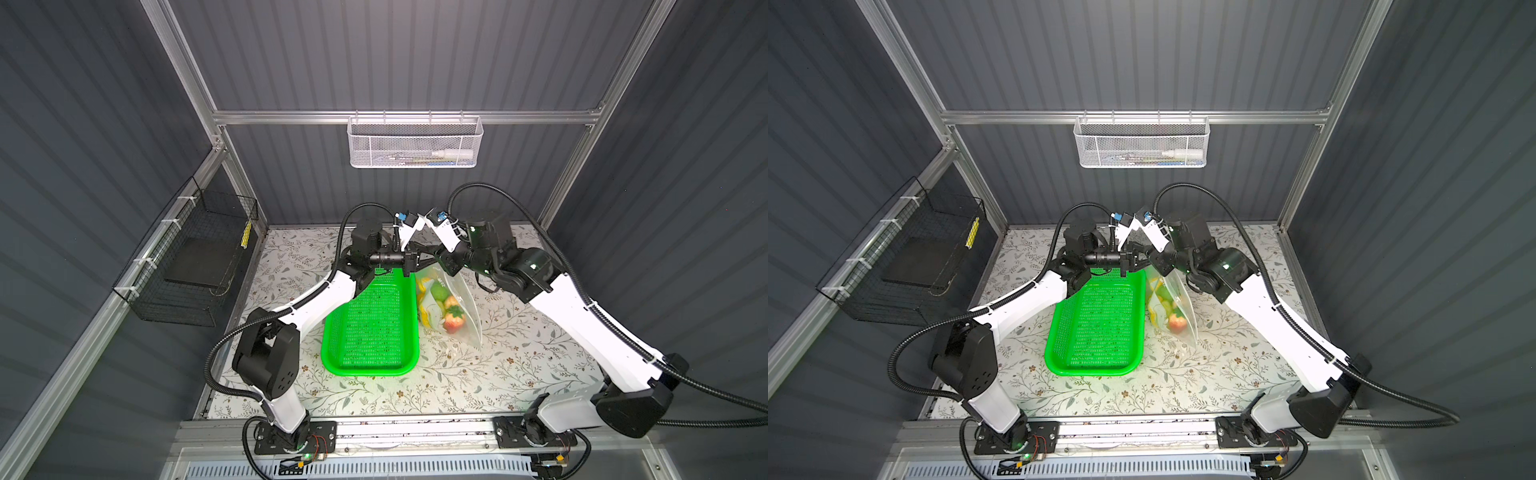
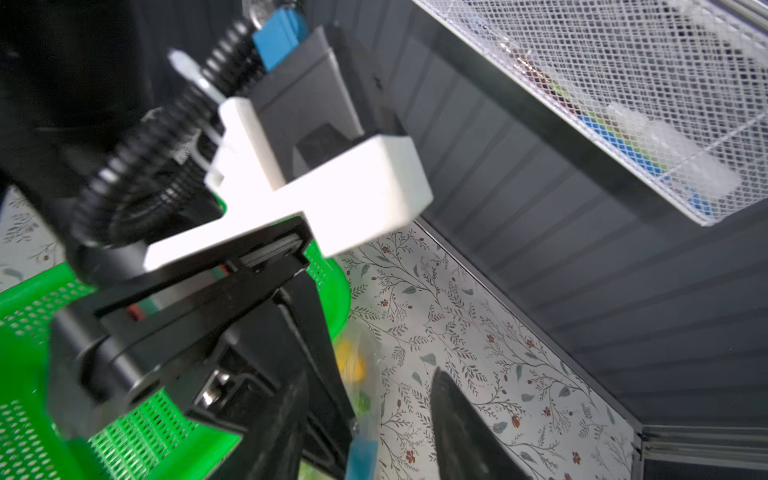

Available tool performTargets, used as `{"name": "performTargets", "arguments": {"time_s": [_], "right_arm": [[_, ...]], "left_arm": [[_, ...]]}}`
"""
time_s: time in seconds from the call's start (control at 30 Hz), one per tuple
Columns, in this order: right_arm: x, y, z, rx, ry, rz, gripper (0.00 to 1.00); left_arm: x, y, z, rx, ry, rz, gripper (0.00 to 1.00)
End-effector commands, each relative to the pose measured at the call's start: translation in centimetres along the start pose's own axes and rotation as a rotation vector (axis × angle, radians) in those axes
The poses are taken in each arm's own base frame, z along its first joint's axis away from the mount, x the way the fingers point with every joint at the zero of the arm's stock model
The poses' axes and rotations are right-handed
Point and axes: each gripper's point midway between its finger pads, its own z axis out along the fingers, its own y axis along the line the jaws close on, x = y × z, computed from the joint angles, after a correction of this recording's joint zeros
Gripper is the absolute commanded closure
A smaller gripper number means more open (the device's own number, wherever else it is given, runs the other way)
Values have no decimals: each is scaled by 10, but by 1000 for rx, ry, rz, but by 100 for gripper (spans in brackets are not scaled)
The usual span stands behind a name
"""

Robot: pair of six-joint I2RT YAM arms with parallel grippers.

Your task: Place the food in the zip-top bag and seal the zipper

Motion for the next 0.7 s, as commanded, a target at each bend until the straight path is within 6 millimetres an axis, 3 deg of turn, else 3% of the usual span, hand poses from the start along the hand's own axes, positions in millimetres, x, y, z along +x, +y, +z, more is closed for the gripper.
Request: {"name": "performTargets", "arguments": {"time_s": [0.0,0.5,0.6,0.67], "right_arm": [[-8,-16,-7,81,-24,41,53],[11,-3,-10,29,-23,70,69],[13,-1,-10,8,-26,80,76],[17,1,-8,-5,-18,89,86]], "left_arm": [[-14,-12,-4,3,-24,55,100],[-17,-14,-4,7,-29,46,100],[-18,-14,-5,5,-31,48,100],[-18,-14,-5,5,-32,46,100]]}}
